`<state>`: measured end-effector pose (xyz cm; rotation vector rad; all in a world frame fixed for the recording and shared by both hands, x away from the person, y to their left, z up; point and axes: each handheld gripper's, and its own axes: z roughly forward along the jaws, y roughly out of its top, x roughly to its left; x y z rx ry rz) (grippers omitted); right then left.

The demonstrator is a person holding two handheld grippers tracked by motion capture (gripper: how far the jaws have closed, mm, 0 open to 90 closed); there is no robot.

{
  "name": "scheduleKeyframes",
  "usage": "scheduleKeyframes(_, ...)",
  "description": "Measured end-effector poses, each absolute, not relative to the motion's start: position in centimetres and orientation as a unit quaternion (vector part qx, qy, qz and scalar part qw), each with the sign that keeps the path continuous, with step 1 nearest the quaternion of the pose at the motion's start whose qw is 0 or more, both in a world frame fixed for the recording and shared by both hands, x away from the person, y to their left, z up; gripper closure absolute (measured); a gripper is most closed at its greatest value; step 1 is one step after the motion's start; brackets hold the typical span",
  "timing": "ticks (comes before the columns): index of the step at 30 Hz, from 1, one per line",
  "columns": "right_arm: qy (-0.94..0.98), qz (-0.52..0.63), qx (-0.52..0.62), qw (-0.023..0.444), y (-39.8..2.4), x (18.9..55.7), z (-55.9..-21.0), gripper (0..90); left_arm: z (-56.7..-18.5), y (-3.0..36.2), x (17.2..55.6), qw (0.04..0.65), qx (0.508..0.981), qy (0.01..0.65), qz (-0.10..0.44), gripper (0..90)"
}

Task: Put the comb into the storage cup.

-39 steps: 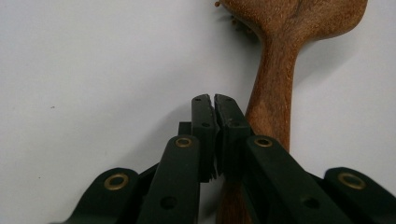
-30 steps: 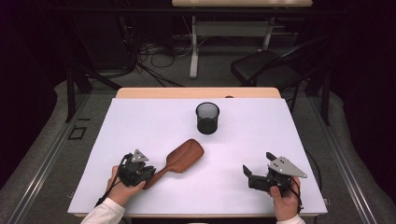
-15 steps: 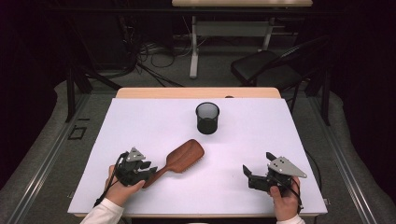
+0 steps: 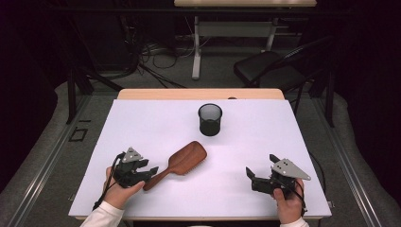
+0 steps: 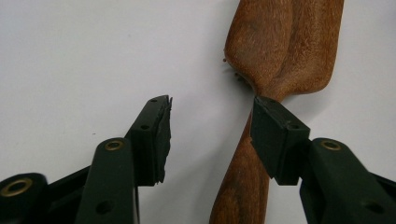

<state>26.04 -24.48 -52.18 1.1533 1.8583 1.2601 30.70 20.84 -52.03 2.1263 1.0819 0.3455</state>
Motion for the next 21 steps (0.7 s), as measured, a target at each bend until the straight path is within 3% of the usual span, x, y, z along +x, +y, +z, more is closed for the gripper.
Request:
scheduleKeyframes(14, 0.7, 0.476, 0.437, 0.304, -24.5, 26.1, -52.2, 4.1, -51.3, 20.1, 30.2, 0.383, 0.827, 0.393, 0.123, 45.5)
scheduleKeyframes(21, 0.699, 0.475, 0.44, 0.302, -24.6, 26.1, -52.2, 4.1, -51.4, 19.5, 30.2, 0.396, 0.825, 0.382, 0.13, 28.4)
